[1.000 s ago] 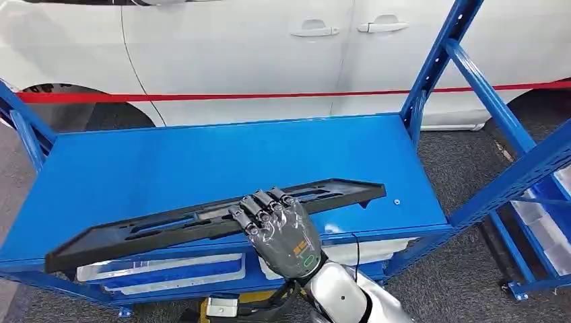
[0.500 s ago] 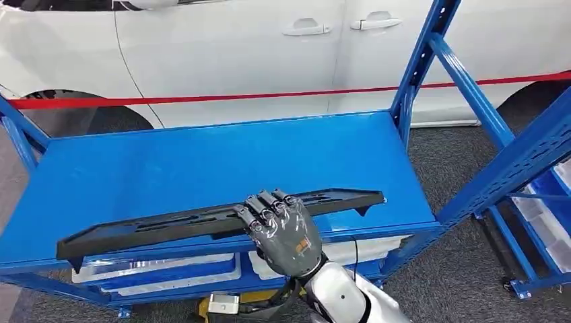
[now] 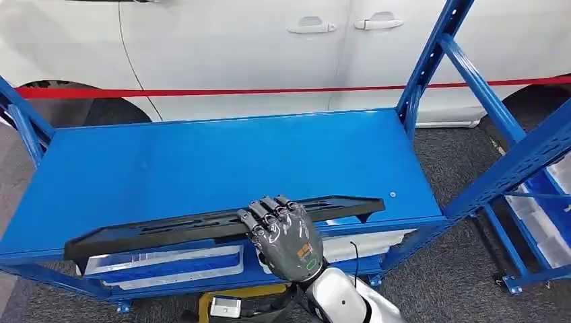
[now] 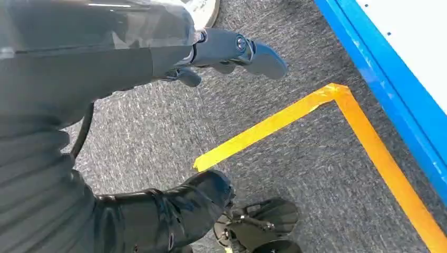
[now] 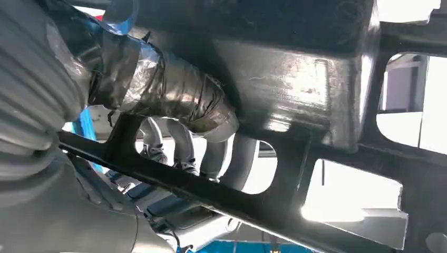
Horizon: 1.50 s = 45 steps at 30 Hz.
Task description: Take the parts from the cabinet and place them on the table.
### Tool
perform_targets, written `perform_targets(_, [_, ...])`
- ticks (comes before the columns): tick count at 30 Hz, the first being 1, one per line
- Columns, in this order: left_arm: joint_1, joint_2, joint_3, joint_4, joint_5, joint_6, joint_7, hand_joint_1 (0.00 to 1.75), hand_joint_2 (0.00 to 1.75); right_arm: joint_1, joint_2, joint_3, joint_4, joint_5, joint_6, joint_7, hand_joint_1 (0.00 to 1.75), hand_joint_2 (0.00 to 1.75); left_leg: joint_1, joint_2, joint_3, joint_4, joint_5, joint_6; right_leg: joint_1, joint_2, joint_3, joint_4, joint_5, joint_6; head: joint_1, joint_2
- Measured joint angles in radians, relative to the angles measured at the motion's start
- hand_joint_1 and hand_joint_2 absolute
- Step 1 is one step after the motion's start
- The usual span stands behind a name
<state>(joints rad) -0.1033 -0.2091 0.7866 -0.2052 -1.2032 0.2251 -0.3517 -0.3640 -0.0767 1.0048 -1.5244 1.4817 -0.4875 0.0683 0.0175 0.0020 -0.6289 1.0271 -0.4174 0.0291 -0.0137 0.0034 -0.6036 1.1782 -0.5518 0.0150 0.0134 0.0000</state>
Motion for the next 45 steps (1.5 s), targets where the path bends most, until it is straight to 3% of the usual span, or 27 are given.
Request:
perform_targets(1, [0.000, -0.001, 0.000, 0.000, 0.000, 0.001, 0.001, 0.00, 1.75, -0.001, 0.000, -0.001, 0.000, 0.000, 0.000, 0.000, 1.75, 1.75, 0.000, -0.001, -0.004, 0.004, 0.003, -0.004, -0.001, 0.000, 0.060, -0.099, 0.034, -0.003, 0.000, 0.000])
perform_targets(2, [-0.001, -0.001, 0.000, 0.000, 0.000, 0.002, 0.001, 0.00, 1.75, -0.002, 0.000, -0.002, 0.000, 0.000, 0.000, 0.000, 1.75, 1.75, -0.004, -0.001, -0.009, 0.006, 0.007, -0.010, 0.004, 0.000, 0.074, -0.138, 0.021, -0.005, -0.001, 0.000])
perform_targets(6, [0.000, -0.002, 0.000, 0.000, -0.001, 0.004, 0.002, 0.00, 1.75, -0.001, 0.000, -0.007, 0.000, -0.012, -0.002, 0.000, 1.75, 1.75, -0.004, -0.002, -0.015, -0.001, 0.032, -0.038, 0.009, 0.002, 0.055, -0.138, 0.052, -0.027, -0.002, 0.000])
perform_targets(7, [-0.001, -0.002, 0.000, 0.000, -0.001, 0.004, 0.002, 0.00, 1.75, -0.003, 0.000, -0.008, 0.000, -0.015, -0.001, -0.001, 1.75, 1.75, 0.001, -0.002, -0.021, 0.009, 0.015, -0.044, 0.002, -0.003, 0.048, -0.143, 0.065, -0.038, -0.001, 0.000])
perform_targets(8, [0.000, -0.002, 0.000, 0.000, -0.001, 0.004, 0.003, 0.00, 1.75, -0.004, 0.000, -0.010, 0.000, -0.016, -0.001, -0.003, 1.75, 1.75, 0.001, -0.002, -0.040, 0.038, -0.028, -0.048, 0.002, -0.004, 0.037, -0.143, 0.074, -0.046, -0.004, 0.000])
perform_targets(11, [-0.001, -0.002, 0.000, 0.000, -0.001, 0.004, 0.004, 0.00, 1.75, -0.004, 0.000, -0.012, 0.000, -0.022, 0.000, -0.005, 1.75, 1.75, 0.002, -0.002, -0.109, 0.258, -0.177, -0.058, 0.005, -0.008, -0.001, -0.141, 0.101, -0.053, -0.005, 0.000])
perform_targets(12, [-0.001, -0.002, 0.000, 0.000, -0.001, 0.004, 0.004, 0.00, 1.75, -0.004, 0.000, -0.012, 0.000, -0.025, 0.001, -0.006, 1.75, 1.75, 0.002, -0.002, -0.115, 0.308, -0.198, -0.059, 0.007, -0.008, -0.017, -0.139, 0.111, -0.052, -0.005, 0.000])
perform_targets(14, [-0.001, -0.002, 0.000, 0.000, -0.001, 0.003, 0.005, 0.00, 1.75, -0.004, 0.000, -0.013, 0.000, -0.027, 0.001, -0.008, 1.75, 1.75, 0.002, -0.002, -0.054, 0.259, -0.178, -0.055, 0.009, -0.008, -0.042, -0.135, 0.128, -0.050, -0.005, 0.000])
perform_targets(16, [-0.004, -0.002, 0.000, 0.000, -0.001, 0.004, 0.005, 0.00, 1.75, -0.005, 0.000, -0.016, 0.000, -0.028, 0.001, -0.010, 1.75, 1.75, 0.001, -0.002, 0.091, 0.062, -0.122, -0.044, 0.010, -0.007, -0.062, -0.129, 0.143, -0.045, -0.005, 0.000])
perform_targets(17, [-0.008, -0.002, 0.000, 0.000, -0.001, 0.003, 0.005, 0.00, 1.75, -0.005, 0.000, -0.017, -0.001, -0.029, 0.001, -0.010, 1.75, 1.75, -0.001, -0.003, 0.137, -0.012, -0.130, -0.036, 0.009, -0.008, -0.065, -0.127, 0.150, -0.042, -0.005, 0.000])
perform_targets(21, [-0.007, -0.001, 0.000, 0.000, -0.001, 0.003, 0.005, 0.00, 1.75, -0.006, 0.001, -0.019, -0.001, -0.029, 0.001, -0.012, 1.75, 1.75, -0.014, -0.005, 0.120, -0.015, -0.099, -0.014, 0.009, -0.009, -0.068, -0.140, 0.182, -0.015, -0.005, 0.000])
perform_targets(22, [-0.006, -0.002, 0.000, 0.000, 0.000, 0.003, 0.006, 0.00, 1.75, -0.006, 0.000, -0.019, 0.000, -0.029, 0.001, -0.012, 1.75, 1.75, -0.002, -0.002, 0.113, -0.029, -0.079, -0.005, 0.012, -0.008, -0.074, -0.138, 0.181, -0.008, -0.002, 0.000])
perform_targets(23, [-0.008, -0.002, 0.000, 0.000, 0.000, 0.003, 0.007, 0.00, 1.75, -0.006, 0.000, -0.020, 0.000, -0.029, 0.001, -0.012, 1.75, 1.75, -0.004, 0.005, 0.106, -0.030, -0.065, 0.001, 0.007, -0.004, -0.085, -0.123, 0.145, -0.004, -0.003, 0.000])
perform_targets(24, [-0.009, -0.002, 0.000, 0.000, -0.001, 0.003, 0.007, 0.00, 1.75, -0.007, 0.000, -0.021, 0.000, -0.029, 0.001, -0.012, 1.75, 1.75, -0.004, 0.005, 0.092, -0.030, -0.053, 0.014, 0.006, -0.004, -0.100, -0.078, 0.079, -0.002, -0.001, 0.000])
perform_targets(26, [-0.009, -0.002, 0.000, 0.000, -0.001, 0.003, 0.007, 0.00, 1.75, -0.006, 0.000, -0.021, 0.000, -0.030, 0.001, -0.012, 1.75, 1.75, -0.005, 0.005, 0.065, -0.029, -0.032, 0.015, 0.005, -0.004, -0.131, 0.065, -0.031, 0.005, -0.001, 0.000])
perform_targets(27, [-0.007, -0.002, 0.000, 0.000, -0.001, 0.003, 0.007, 0.00, 1.75, -0.006, 0.000, -0.021, 0.000, -0.030, 0.001, -0.012, 1.75, 1.75, -0.005, 0.006, 0.048, -0.026, -0.021, 0.014, 0.003, -0.004, -0.140, 0.130, -0.052, 0.009, -0.002, 0.000])
perform_targets(29, [-0.006, -0.002, 0.000, 0.000, -0.001, 0.003, 0.007, 0.00, 1.75, -0.006, 0.000, -0.022, 0.000, -0.030, 0.001, -0.012, 1.75, 1.75, -0.004, 0.008, 0.016, -0.019, -0.003, 0.009, -0.001, -0.005, -0.106, 0.145, -0.010, 0.012, -0.002, 0.000])
perform_targets(31, [-0.007, -0.002, 0.000, 0.000, -0.001, 0.003, 0.007, 0.00, 1.75, -0.007, 0.000, -0.022, 0.000, -0.030, 0.001, -0.012, 1.75, 1.75, -0.003, 0.008, -0.015, -0.005, 0.010, 0.002, -0.006, -0.005, -0.001, 0.021, 0.049, 0.012, -0.001, 0.000])
perform_targets(32, [-0.009, -0.002, 0.000, 0.000, -0.001, 0.003, 0.007, 0.00, 1.75, -0.010, 0.000, -0.023, 0.000, -0.031, 0.001, -0.012, 1.75, 1.75, -0.003, 0.007, -0.025, 0.005, 0.016, -0.004, -0.009, -0.004, 0.068, -0.072, 0.036, 0.010, -0.002, 0.000])
perform_targets(33, [-0.009, -0.003, 0.000, 0.000, -0.001, 0.003, 0.007, 0.00, 1.75, -0.012, 0.001, -0.023, 0.000, -0.031, 0.001, -0.013, 1.75, 1.75, -0.008, 0.005, -0.036, 0.010, 0.022, -0.012, 0.000, -0.003, 0.107, -0.142, 0.002, 0.006, -0.001, 0.000])
perform_targets(36, [-0.008, -0.003, 0.000, 0.000, -0.001, 0.003, 0.008, 0.00, 1.75, -0.012, 0.001, -0.024, 0.000, -0.032, 0.001, -0.012, 1.75, 1.75, -0.005, 0.006, -0.035, -0.001, 0.050, -0.031, 0.008, 0.001, 0.085, -0.137, 0.021, -0.014, -0.001, 0.000])
perform_targets(37, [-0.004, -0.003, 0.000, 0.000, -0.001, 0.003, 0.009, 0.00, 1.75, -0.011, 0.001, -0.024, 0.000, -0.032, 0.001, -0.012, 1.75, 1.75, -0.006, 0.003, -0.040, -0.005, 0.060, -0.039, 0.002, -0.001, 0.075, -0.144, 0.035, -0.028, 0.001, 0.000])
perform_targets(39, [-0.004, -0.003, 0.000, 0.000, -0.001, 0.003, 0.010, 0.00, 1.75, -0.012, 0.003, -0.024, 0.000, -0.033, 0.001, -0.012, 1.75, 1.75, 0.001, 0.002, -0.064, 0.045, -0.033, -0.048, -0.001, -0.006, 0.051, -0.146, 0.061, -0.049, -0.001, 0.000])
perform_targets(41, [-0.005, -0.003, 0.000, 0.000, -0.001, 0.003, 0.010, 0.00, 1.75, -0.011, 0.006, -0.024, 0.000, -0.050, 0.000, -0.014, 1.75, 1.75, 0.002, 0.002, -0.097, 0.184, -0.156, -0.056, 0.002, -0.008, 0.019, -0.145, 0.087, -0.054, -0.002, 0.000])
perform_targets(42, [-0.005, -0.003, 0.000, 0.000, -0.001, 0.003, 0.010, 0.00, 1.75, -0.011, 0.006, -0.024, 0.000, -0.056, 0.000, -0.015, 1.75, 1.75, 0.002, 0.002, -0.109, 0.253, -0.185, -0.058, 0.003, -0.009, 0.005, -0.144, 0.100, -0.054, -0.002, 0.000])
perform_targets(43, [-0.006, -0.003, 0.000, 0.000, -0.001, 0.003, 0.009, 0.00, 1.75, -0.010, 0.006, -0.024, 0.000, -0.062, 0.002, -0.018, 1.75, 1.75, 0.002, 0.002, -0.106, 0.300, -0.181, -0.059, 0.005, -0.009, -0.015, -0.142, 0.114, -0.053, -0.002, 0.000])
perform_targets(45, [-0.006, -0.003, 0.000, 0.000, -0.002, 0.003, 0.008, 0.00, 1.75, -0.009, 0.006, -0.024, 0.000, -0.069, 0.002, -0.021, 1.75, 1.75, 0.002, 0.002, -0.051, 0.275, -0.111, -0.056, 0.006, -0.009, -0.050, -0.138, 0.137, -0.050, -0.002, 0.000])
